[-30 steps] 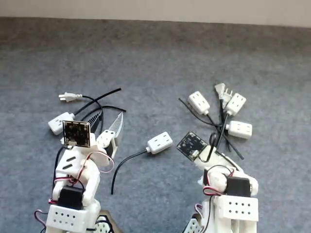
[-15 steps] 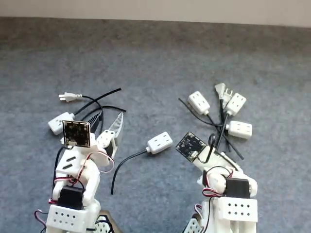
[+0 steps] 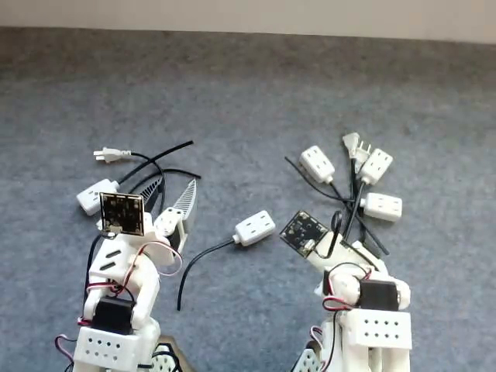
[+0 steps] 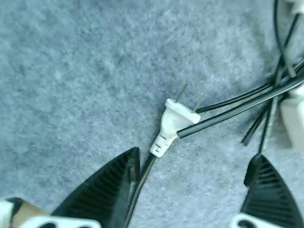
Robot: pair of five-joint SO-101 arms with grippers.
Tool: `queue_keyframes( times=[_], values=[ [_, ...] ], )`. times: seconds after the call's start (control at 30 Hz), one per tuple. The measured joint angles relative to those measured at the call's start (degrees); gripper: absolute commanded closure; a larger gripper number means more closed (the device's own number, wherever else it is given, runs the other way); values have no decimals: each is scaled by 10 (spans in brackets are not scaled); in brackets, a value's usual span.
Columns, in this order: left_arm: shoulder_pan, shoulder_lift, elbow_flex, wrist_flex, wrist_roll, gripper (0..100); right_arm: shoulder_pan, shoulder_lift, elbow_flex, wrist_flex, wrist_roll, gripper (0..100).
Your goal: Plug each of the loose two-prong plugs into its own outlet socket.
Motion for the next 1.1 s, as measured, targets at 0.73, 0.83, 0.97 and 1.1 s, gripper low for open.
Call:
queue_keyframes(
  times=[0.73, 0.83, 0.97, 1.1],
  values=[
    [0, 0, 0, 0, 0, 793, -23, 471, -151, -187, -193, 661],
    [0, 0, 0, 0, 0, 793, -23, 516, -174, -192, -196, 714],
    [0, 0, 0, 0, 0, 793, -14, 552, -205, -192, -197, 796],
    [0, 0, 0, 0, 0, 793, 16, 582, -244, -192, -200, 808]
  ],
)
